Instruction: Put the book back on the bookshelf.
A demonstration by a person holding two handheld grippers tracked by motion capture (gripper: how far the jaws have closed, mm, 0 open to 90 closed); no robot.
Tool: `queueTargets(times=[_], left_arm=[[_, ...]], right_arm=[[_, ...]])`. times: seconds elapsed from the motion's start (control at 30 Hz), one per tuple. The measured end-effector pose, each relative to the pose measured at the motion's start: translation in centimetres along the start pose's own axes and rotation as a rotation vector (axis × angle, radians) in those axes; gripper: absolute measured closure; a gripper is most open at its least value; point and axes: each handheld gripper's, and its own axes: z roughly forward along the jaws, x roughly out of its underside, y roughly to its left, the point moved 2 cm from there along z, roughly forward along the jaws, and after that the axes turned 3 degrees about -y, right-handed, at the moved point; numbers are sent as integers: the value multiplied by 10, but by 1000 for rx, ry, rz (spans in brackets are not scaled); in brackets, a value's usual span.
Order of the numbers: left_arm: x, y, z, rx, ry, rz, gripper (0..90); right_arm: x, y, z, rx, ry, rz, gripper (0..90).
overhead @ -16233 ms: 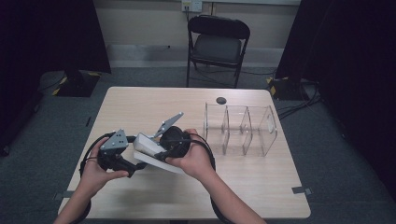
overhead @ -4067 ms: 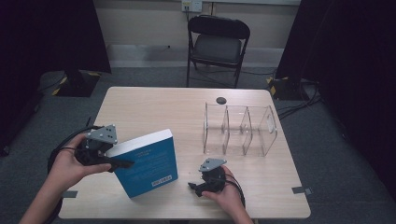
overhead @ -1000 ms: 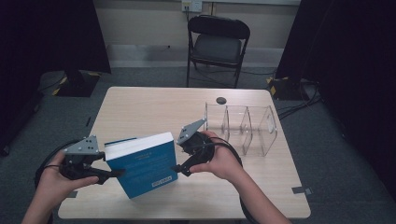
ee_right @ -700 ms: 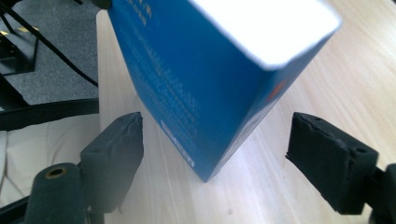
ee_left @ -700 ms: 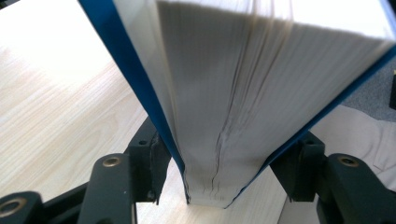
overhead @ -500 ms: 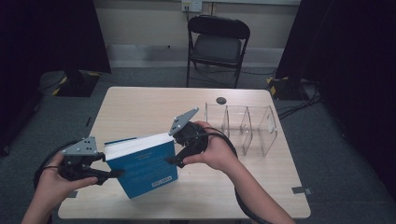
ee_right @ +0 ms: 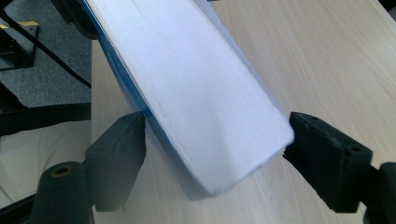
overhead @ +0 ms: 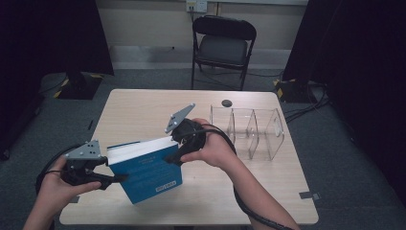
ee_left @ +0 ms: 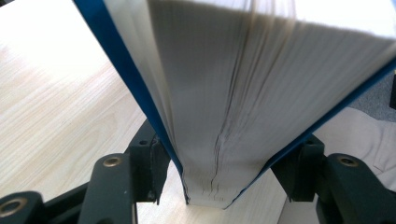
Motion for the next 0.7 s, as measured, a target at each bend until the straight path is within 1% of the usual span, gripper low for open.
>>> queueTargets(times=[0.03, 0.1, 0.23, 0.3, 0.33, 0.37, 0.4, 0.43, 0.47, 0.5, 0.53, 0.6, 0.7], left_arm=[[0, 0, 0, 1, -5, -8, 435], [1, 0, 1, -2, 3, -3, 436], [1, 1, 2, 0, 3, -2, 436], [1, 1, 2, -2, 4, -2, 436], [1, 1, 2, -2, 4, -1, 436], [1, 1, 3, 1, -6, -8, 436], [1, 1, 3, 2, -7, -8, 436], [2, 1, 3, 3, -3, -3, 436], [2, 1, 2, 1, 2, -3, 436], [2, 1, 3, 1, 2, -3, 437], [2, 1, 3, 0, 2, -2, 436], [2, 1, 3, 1, 3, -4, 436], [1, 1, 4, -1, 5, -4, 435]], right_arm=[[-1, 0, 1, -5, -4, -1, 202], [-3, -1, 2, -15, -9, 2, 202], [-6, 0, 5, -44, -11, 8, 217], [-7, 0, 6, -50, -11, 9, 230], [-8, 0, 6, -62, -19, 2, 256], [-9, 1, 7, -73, -22, -8, 278], [-9, 2, 7, -76, -25, -19, 286], [-10, 3, 8, -78, -28, -23, 295], [-11, 4, 9, -86, -34, -27, 325], [-12, 5, 9, -98, -42, -41, 349], [-13, 6, 10, -101, -42, -39, 342], [-15, 7, 11, -92, -36, -48, 337], [-16, 6, 11, -99, -29, -50, 344]])
